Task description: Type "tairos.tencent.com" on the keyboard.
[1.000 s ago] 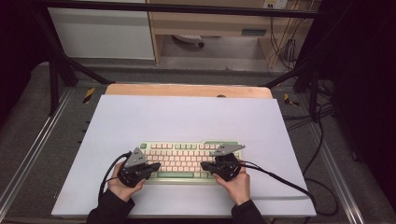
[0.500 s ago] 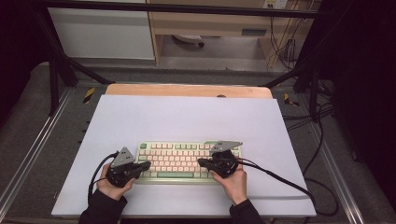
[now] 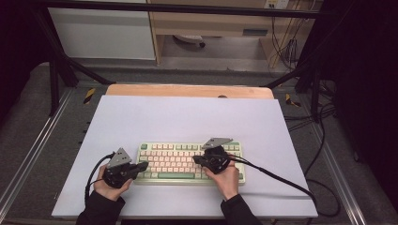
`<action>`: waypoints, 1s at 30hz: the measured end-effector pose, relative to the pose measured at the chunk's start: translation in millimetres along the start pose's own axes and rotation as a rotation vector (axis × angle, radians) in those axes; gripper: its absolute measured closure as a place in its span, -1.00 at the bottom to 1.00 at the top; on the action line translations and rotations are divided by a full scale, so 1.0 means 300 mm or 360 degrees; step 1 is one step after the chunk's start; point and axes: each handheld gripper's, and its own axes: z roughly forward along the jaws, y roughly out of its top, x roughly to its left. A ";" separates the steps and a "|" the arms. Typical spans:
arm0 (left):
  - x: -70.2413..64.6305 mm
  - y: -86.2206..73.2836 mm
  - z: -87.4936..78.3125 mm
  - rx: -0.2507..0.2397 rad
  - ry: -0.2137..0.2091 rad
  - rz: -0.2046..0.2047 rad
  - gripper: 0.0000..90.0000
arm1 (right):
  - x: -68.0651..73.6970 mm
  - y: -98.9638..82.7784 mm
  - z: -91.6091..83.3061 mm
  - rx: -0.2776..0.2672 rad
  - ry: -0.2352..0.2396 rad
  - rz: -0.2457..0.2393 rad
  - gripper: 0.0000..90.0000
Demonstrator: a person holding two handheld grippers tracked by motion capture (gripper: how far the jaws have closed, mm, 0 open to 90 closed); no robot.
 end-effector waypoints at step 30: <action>0.006 -0.002 0.004 0.0009 -0.0008 -0.0008 1.00 | -0.011 0.012 0.026 0.0019 -0.0043 -0.0004 1.00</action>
